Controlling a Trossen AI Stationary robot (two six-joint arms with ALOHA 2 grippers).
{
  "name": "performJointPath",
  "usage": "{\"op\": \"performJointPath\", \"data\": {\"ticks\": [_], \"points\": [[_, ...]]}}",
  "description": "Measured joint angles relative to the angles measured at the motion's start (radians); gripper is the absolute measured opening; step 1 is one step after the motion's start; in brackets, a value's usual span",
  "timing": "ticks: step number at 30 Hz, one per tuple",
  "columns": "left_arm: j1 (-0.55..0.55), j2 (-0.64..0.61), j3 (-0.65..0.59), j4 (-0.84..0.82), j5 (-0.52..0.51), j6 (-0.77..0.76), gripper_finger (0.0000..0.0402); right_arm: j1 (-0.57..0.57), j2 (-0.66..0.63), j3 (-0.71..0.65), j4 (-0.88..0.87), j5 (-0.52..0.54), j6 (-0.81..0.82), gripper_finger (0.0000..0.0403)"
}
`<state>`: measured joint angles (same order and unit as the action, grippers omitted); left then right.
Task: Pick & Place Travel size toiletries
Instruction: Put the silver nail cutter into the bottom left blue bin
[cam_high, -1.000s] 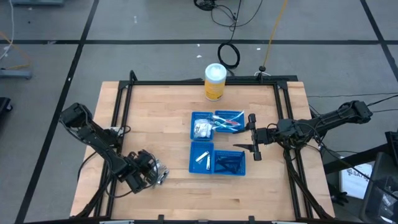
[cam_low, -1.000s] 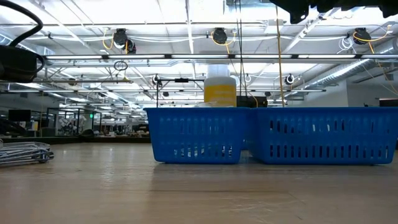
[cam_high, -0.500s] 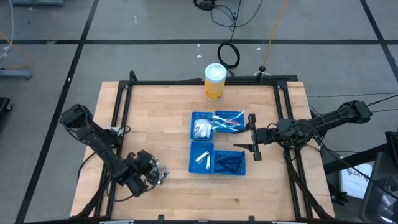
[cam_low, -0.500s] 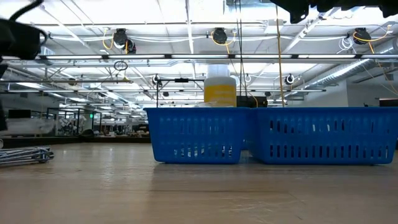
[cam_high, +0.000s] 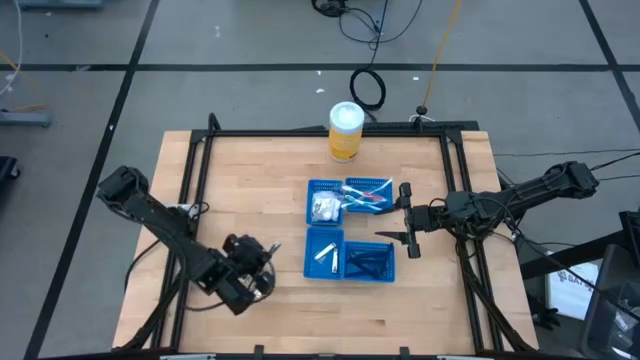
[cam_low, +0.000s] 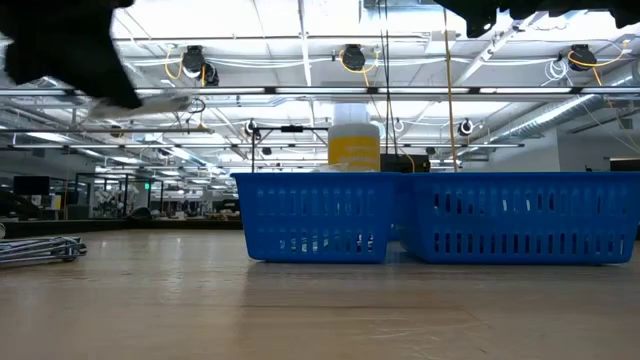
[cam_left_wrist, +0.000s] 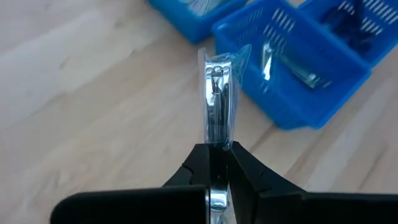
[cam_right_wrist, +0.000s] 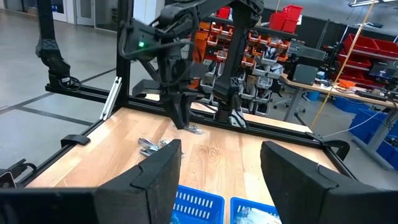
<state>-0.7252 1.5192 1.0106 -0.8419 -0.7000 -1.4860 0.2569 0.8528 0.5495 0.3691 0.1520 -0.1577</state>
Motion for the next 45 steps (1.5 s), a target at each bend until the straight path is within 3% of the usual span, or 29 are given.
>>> {"op": "performJointPath", "data": {"ticks": [10,15,20,27,45], "points": [[0.181,0.028,0.025,0.538,0.012,0.58,0.0014,0.0,0.0,0.0,0.0,0.0,0.0,0.0208],[0.265,0.093,0.025,0.737,0.048,0.722,0.0014,0.0,0.0,0.0,0.001,0.0,0.014,0.0208],[0.327,0.185,0.024,0.845,0.115,0.682,0.0014,0.0,0.0,0.0,0.0,0.0,0.014,0.0208],[0.348,0.28,0.023,0.878,0.165,0.545,0.0014,0.0,0.0,0.0,-0.001,0.0,0.012,0.0208],[0.346,0.314,0.023,0.868,0.203,0.488,0.0021,0.0,0.0,0.0,-0.001,0.002,0.008,0.0208]]}}
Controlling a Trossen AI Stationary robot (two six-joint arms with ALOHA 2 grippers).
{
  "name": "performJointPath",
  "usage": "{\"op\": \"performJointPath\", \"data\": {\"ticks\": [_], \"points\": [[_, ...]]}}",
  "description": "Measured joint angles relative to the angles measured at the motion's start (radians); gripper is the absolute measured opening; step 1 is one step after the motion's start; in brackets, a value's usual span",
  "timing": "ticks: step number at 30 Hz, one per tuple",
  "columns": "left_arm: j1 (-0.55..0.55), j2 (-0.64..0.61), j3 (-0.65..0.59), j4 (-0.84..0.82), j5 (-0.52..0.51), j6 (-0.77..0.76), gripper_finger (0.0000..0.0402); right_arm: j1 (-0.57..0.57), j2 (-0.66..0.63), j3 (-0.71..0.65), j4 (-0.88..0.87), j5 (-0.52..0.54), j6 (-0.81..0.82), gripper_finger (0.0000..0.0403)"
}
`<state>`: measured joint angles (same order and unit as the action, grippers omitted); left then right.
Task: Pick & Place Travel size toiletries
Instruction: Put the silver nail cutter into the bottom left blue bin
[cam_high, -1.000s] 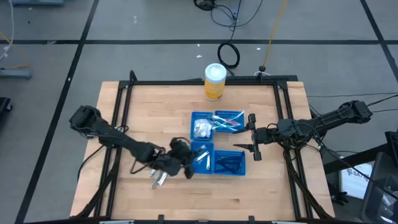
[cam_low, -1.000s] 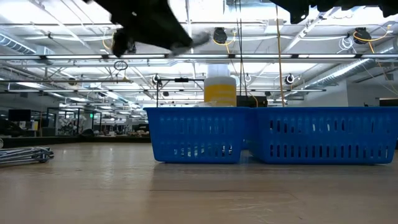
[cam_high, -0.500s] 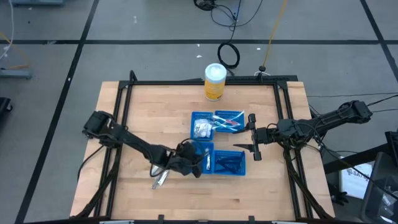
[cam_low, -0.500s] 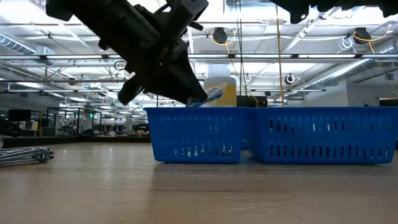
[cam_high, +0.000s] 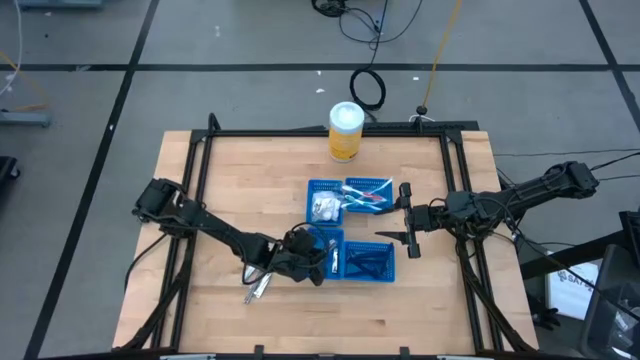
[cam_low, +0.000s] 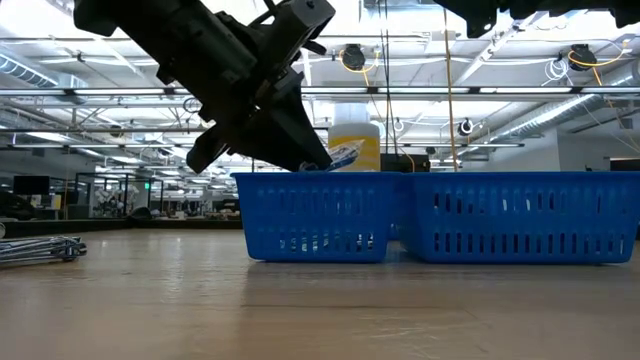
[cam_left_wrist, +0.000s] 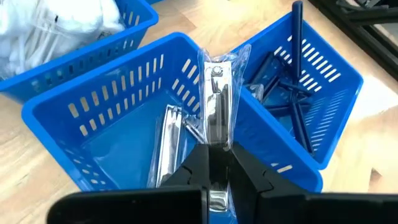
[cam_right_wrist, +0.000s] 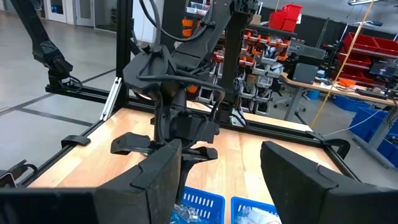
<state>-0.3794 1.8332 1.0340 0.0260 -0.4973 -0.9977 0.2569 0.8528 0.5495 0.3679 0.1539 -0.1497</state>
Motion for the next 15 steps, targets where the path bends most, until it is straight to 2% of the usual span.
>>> {"op": "performJointPath", "data": {"ticks": [7,15], "points": [[0.0,0.0,0.0,0.001,0.0,0.004,0.0014,0.0,0.0,0.0,0.0,0.0,0.0,0.0208],[0.0,0.0,0.0,0.0,0.0,0.0,0.0033,0.0,0.0,0.0,0.0,0.0,0.0,0.0208]]}}
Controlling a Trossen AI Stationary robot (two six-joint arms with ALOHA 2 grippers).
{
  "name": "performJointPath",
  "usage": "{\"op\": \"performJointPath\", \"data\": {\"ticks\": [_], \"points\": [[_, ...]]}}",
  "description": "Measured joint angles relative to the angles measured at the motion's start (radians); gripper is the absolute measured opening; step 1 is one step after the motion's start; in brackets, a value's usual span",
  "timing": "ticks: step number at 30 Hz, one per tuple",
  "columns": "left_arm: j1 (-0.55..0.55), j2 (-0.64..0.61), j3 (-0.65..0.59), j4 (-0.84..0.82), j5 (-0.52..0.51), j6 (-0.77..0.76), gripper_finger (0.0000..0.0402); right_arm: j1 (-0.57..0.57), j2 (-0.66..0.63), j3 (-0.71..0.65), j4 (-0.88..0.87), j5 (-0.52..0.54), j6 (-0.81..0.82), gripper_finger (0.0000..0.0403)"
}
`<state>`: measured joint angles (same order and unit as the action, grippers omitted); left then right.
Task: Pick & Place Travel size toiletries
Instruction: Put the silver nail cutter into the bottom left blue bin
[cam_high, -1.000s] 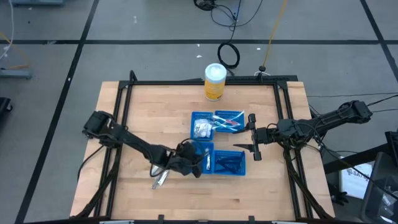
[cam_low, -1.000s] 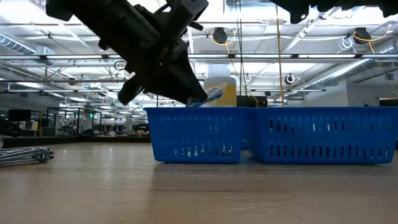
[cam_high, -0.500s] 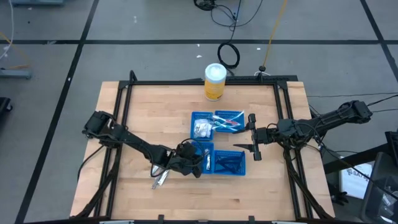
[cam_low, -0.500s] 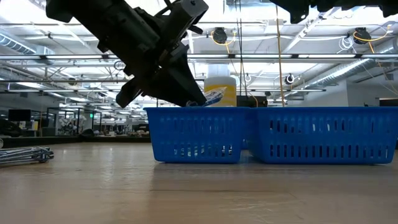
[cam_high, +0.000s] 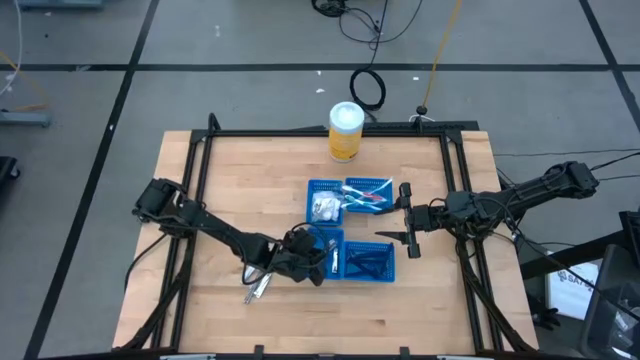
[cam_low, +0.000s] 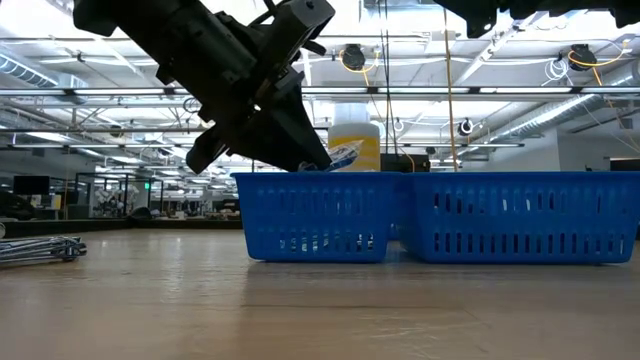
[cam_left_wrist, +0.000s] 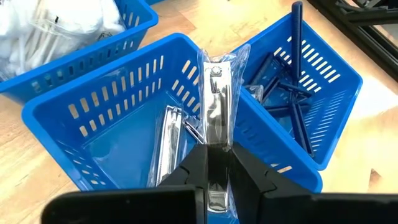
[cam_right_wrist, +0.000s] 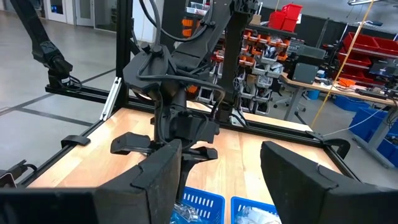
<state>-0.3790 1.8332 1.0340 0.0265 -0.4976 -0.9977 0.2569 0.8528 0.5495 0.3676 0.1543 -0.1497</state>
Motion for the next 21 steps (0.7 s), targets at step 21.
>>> {"op": "performJointPath", "data": {"ticks": [21], "points": [[0.0,0.0,0.0,0.0,0.023,-0.008,0.0037,0.0,0.0,0.0,-0.004,0.0,0.0,0.0208]]}}
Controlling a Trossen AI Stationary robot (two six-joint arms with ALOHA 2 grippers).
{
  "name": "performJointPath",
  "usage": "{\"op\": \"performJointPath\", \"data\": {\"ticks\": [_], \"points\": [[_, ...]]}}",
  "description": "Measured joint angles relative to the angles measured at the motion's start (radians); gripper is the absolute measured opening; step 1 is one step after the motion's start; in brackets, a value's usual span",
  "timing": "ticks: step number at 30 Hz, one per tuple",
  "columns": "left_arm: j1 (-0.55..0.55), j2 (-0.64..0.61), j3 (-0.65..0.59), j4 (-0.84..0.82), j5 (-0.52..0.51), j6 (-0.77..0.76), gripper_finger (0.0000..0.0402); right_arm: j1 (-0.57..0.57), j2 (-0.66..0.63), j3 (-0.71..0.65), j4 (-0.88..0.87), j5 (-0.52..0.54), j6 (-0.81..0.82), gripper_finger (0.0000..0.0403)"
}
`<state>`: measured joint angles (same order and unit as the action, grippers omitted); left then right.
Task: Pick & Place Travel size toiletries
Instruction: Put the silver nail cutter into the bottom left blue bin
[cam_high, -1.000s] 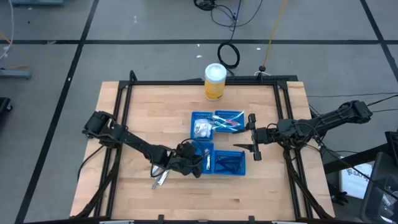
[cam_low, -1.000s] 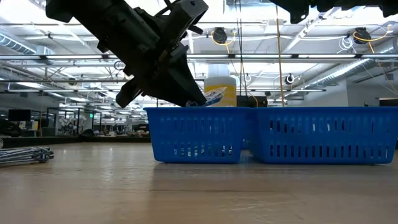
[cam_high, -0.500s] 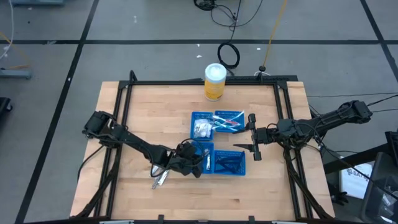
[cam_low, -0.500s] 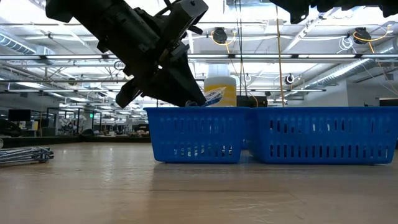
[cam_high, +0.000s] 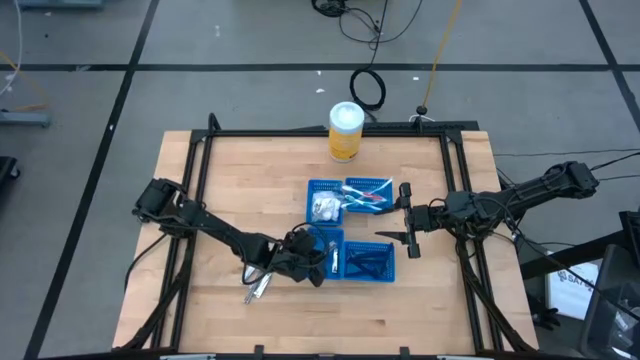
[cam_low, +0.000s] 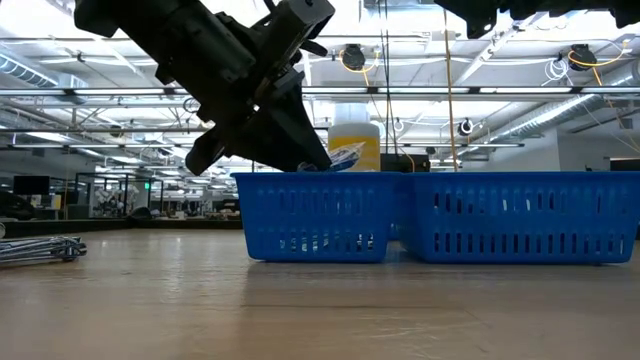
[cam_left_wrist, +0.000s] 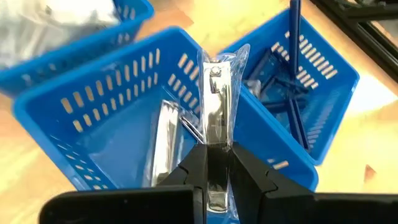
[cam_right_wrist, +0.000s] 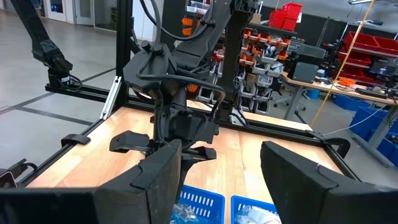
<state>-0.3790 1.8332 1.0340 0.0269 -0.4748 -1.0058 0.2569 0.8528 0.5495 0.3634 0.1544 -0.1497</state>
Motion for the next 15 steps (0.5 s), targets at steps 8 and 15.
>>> {"op": "performJointPath", "data": {"ticks": [8,15], "points": [[0.0,0.0,0.0,0.0,0.029,0.002,0.0075,0.0,0.0,0.0,-0.002,0.0,0.0,0.0208],[0.001,-0.001,0.0,0.0,0.022,0.067,0.0173,0.0,0.0,0.0,-0.002,0.0,0.0,0.0208]]}}
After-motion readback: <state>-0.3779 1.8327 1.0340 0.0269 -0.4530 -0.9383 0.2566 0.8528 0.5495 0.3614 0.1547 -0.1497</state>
